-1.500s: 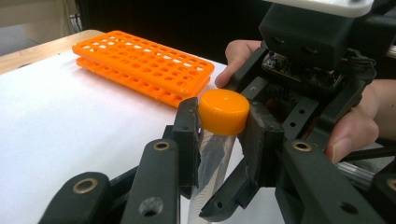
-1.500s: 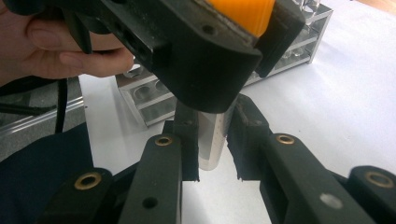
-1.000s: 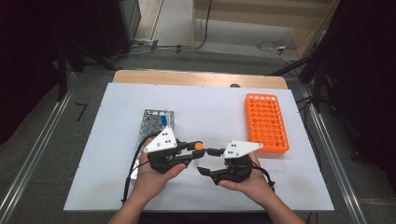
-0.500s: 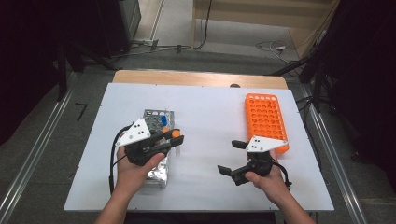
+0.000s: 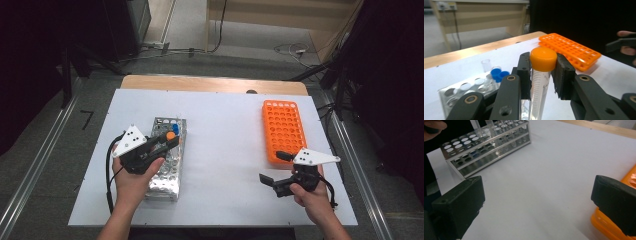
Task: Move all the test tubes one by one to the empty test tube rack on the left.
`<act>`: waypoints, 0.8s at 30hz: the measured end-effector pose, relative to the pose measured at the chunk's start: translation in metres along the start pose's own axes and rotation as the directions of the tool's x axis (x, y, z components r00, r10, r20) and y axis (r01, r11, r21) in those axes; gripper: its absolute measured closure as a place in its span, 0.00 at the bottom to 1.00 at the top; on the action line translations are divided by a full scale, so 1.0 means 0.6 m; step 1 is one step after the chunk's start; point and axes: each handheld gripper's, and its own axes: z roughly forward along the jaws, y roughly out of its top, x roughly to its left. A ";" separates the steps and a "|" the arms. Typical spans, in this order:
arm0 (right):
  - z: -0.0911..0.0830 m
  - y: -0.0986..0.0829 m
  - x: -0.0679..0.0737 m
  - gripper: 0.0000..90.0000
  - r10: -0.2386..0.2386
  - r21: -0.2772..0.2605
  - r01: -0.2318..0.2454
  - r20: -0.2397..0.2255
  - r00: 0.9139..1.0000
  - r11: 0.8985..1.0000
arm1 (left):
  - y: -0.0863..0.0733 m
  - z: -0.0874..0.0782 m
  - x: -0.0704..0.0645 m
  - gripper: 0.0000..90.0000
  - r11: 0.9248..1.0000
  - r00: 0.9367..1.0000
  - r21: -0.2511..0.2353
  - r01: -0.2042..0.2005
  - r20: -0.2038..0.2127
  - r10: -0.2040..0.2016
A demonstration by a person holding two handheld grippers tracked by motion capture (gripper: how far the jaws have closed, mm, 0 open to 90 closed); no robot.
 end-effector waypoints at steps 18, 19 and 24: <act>-0.048 -0.045 -0.041 0.00 0.066 -0.001 -0.066 0.086 0.994 0.998 | -0.024 0.020 0.003 0.78 1.000 0.998 0.022 0.014 -0.067 -0.013; -0.047 -0.045 -0.041 0.00 0.063 0.001 -0.064 0.087 0.994 0.998 | -0.025 0.021 0.002 0.78 0.999 0.998 0.031 0.010 -0.070 -0.008; -0.045 -0.046 -0.042 0.00 0.059 0.007 -0.060 0.096 0.994 0.998 | -0.032 0.023 -0.001 0.78 0.997 0.997 0.080 -0.005 -0.079 0.012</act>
